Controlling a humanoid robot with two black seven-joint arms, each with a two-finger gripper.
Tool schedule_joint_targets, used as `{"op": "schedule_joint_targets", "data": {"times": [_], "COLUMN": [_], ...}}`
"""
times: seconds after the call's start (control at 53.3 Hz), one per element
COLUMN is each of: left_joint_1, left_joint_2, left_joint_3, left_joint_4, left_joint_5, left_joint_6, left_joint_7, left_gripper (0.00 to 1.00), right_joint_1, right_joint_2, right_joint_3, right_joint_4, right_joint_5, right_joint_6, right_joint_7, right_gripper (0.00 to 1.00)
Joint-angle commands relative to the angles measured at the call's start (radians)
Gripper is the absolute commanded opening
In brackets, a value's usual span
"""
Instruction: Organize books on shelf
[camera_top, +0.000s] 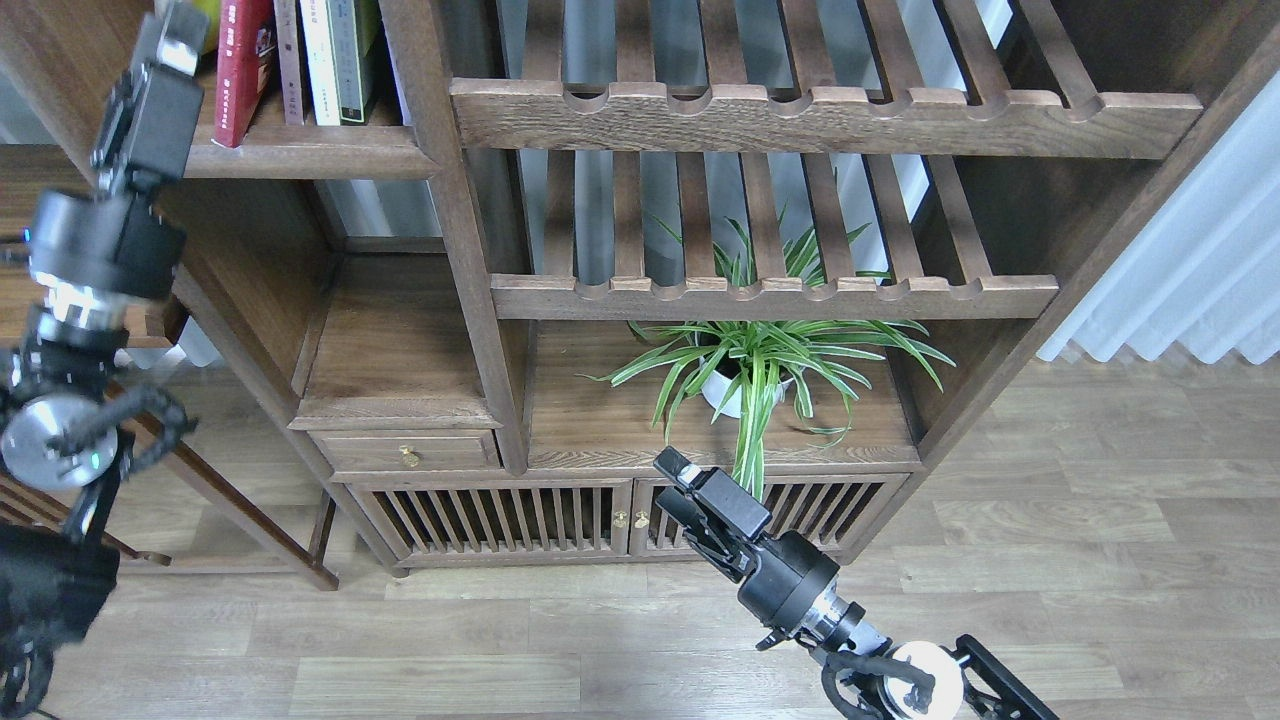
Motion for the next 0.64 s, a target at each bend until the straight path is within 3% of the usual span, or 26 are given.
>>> {"op": "schedule_joint_targets", "data": {"times": [0.0, 0.281, 0.619], "left_joint_1": [0.114, 0.216, 0.23], "left_joint_2": [-0.033, -0.099, -0.113], "left_joint_3": [0.023, 0.12, 0.132], "left_joint_4": [0.01, 0.063, 0.123], "left_joint_5": [-0.028, -0.045, -0.056], "left_joint_6": [0.0, 0.0, 0.0], "left_joint_7": [0.004, -0.01, -0.004], "left_gripper": [0.78, 0.99, 1.0], "right_joint_1": [0.002, 0.011, 0.011], "right_joint_2": [0.0, 0.0, 0.0], "right_joint_3": [-0.005, -0.008, -0.008], "right_joint_4": [0.02, 0.046, 0.065], "right_joint_5": [0.0, -0.003, -0.006], "right_joint_6": [-0.015, -0.017, -0.017], "right_joint_7": [0.0, -0.002, -0.002], "right_gripper": [0.99, 0.99, 0.99]}}
